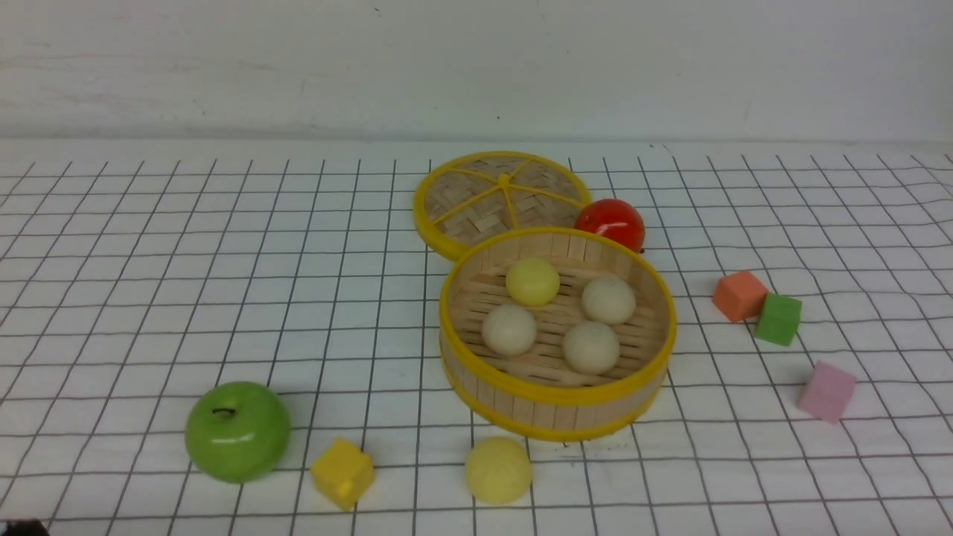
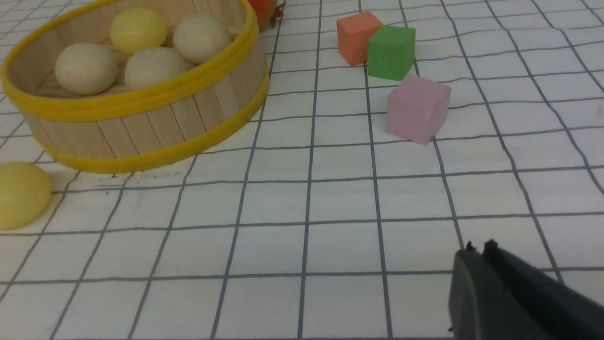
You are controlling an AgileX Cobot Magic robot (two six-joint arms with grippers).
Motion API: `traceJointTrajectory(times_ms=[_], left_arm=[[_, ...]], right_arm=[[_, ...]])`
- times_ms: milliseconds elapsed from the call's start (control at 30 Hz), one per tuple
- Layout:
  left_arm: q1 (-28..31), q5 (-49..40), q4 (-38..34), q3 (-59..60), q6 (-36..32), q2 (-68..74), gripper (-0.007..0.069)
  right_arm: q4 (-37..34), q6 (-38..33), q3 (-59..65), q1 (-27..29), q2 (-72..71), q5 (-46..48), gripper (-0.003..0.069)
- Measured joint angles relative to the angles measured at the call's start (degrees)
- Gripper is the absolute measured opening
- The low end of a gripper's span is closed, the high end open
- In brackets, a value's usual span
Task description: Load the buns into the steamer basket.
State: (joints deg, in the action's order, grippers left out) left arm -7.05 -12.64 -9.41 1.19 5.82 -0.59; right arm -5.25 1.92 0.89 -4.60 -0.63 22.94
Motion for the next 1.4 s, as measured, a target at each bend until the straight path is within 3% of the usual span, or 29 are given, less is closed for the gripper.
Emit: traceJointTrajectory(times_ms=[67,167,1400], left_arm=[[0.18,-7.03,1.31,0.52,2.39,0.00,-0.0013],[0.24,-8.87,1.93,0.58,3.71,0.00,-0.0013],[0.24,-8.89,2.17,0.58,4.53,0.00,-0.0013]], right_arm=[[0.00,0.00,0.00,0.00,0.00,-0.05,0.0013],[0.00,0.00,0.00,0.00,0.00,-0.05,0.0016],[0.00,0.00,0.00,0.00,0.00,-0.12,0.0056]])
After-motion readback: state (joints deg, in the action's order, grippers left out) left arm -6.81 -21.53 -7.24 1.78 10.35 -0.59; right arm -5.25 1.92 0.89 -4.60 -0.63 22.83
